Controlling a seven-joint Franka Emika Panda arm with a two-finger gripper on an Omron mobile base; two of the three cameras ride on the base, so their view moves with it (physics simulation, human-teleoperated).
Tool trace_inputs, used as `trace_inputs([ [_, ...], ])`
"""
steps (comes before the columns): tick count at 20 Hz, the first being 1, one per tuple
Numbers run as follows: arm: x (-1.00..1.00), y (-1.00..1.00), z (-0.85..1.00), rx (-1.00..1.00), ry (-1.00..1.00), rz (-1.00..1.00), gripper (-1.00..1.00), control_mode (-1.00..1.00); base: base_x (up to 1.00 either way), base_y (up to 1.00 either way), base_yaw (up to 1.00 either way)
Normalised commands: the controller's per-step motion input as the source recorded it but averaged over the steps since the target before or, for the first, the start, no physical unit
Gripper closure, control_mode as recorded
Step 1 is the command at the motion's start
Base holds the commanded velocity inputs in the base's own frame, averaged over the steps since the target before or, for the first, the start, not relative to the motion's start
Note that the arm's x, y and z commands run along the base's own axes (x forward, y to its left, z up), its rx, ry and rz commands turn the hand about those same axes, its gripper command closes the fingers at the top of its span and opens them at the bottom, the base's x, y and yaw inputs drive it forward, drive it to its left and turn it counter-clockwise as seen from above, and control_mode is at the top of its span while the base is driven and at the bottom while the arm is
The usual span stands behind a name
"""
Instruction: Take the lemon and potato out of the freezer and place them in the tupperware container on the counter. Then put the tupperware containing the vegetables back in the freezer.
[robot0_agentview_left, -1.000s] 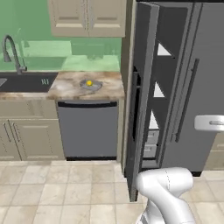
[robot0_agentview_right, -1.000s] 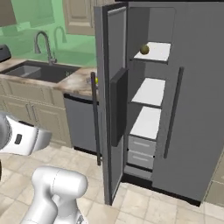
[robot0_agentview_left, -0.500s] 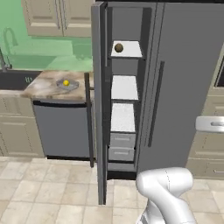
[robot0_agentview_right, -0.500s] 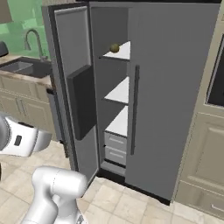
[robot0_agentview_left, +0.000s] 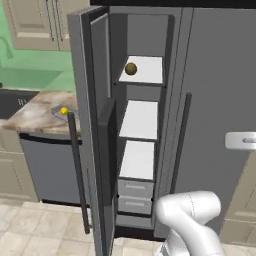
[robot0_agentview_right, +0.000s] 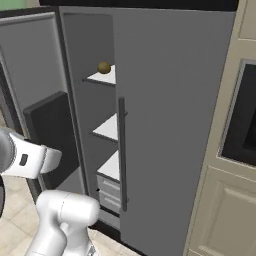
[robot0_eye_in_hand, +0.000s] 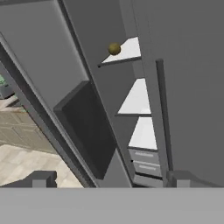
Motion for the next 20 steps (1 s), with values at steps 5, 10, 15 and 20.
trace_inputs([
  [5,0.00,0.00,0.00,0.00,0.00,0.00,-1.00,1.00,0.67,-0.09,0.02],
  [10,0.00,0.00,0.00,0.00,0.00,0.00,-1.00,1.00,0.28,0.06,0.00],
  [15,0.00,0.00,0.00,0.00,0.00,0.00,-1.00,1.00,0.03,0.37,-0.04],
  [20,0.00,0.00,0.00,0.00,0.00,0.00,-1.00,1.00,0.22,0.45,-0.28],
])
